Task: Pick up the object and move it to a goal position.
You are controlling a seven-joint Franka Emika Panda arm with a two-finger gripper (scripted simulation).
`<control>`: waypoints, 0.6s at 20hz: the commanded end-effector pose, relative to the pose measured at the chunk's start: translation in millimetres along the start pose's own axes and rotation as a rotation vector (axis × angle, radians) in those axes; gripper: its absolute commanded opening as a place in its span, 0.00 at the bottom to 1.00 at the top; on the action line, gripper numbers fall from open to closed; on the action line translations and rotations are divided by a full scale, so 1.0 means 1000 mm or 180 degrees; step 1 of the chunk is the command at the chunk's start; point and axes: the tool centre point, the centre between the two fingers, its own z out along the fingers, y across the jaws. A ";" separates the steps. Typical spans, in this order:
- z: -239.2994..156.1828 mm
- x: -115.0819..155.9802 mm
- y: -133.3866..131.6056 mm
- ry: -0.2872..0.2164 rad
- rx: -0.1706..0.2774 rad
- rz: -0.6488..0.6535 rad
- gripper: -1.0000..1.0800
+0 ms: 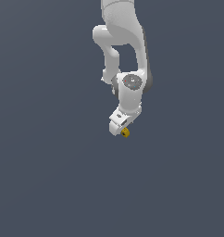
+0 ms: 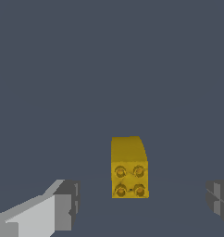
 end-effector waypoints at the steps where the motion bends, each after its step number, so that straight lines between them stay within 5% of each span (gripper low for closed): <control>1: 0.002 0.000 -0.003 0.0009 -0.0005 -0.0079 0.96; 12: 0.018 0.000 -0.004 0.0009 -0.0005 -0.0093 0.96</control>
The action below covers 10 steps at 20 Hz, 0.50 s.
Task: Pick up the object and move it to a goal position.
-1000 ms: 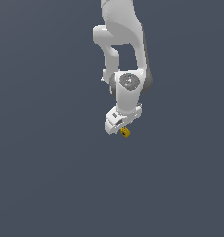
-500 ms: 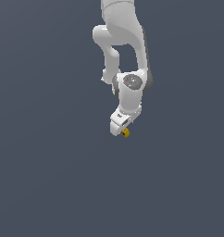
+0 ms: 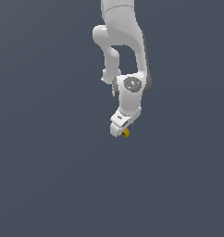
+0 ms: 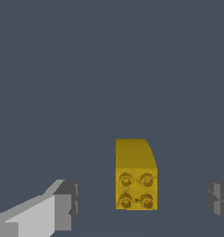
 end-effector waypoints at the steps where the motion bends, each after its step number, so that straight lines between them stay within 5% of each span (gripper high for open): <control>1: 0.010 0.000 -0.001 -0.0002 0.0002 -0.0005 0.96; 10: 0.040 0.000 -0.001 -0.0001 0.0000 -0.0016 0.96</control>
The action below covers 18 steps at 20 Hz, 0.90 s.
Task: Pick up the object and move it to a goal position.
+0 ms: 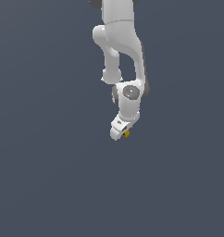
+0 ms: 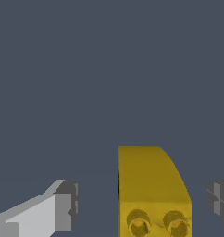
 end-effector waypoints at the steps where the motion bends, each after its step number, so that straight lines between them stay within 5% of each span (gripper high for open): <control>1: 0.002 0.001 0.000 0.0003 -0.0004 -0.0002 0.96; 2: 0.002 0.001 0.000 0.0003 -0.0004 -0.0002 0.00; 18: 0.002 -0.011 0.008 0.0003 -0.0004 0.0000 0.00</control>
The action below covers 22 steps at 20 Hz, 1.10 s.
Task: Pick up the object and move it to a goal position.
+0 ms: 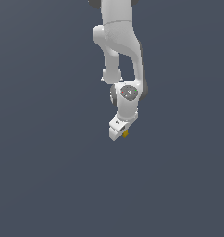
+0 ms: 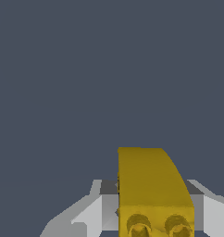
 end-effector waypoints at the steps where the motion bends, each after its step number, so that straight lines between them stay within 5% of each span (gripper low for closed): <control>1: 0.000 -0.009 0.006 -0.0001 -0.0001 0.0005 0.00; 22: -0.003 -0.179 0.125 -0.0001 -0.0001 0.0005 0.00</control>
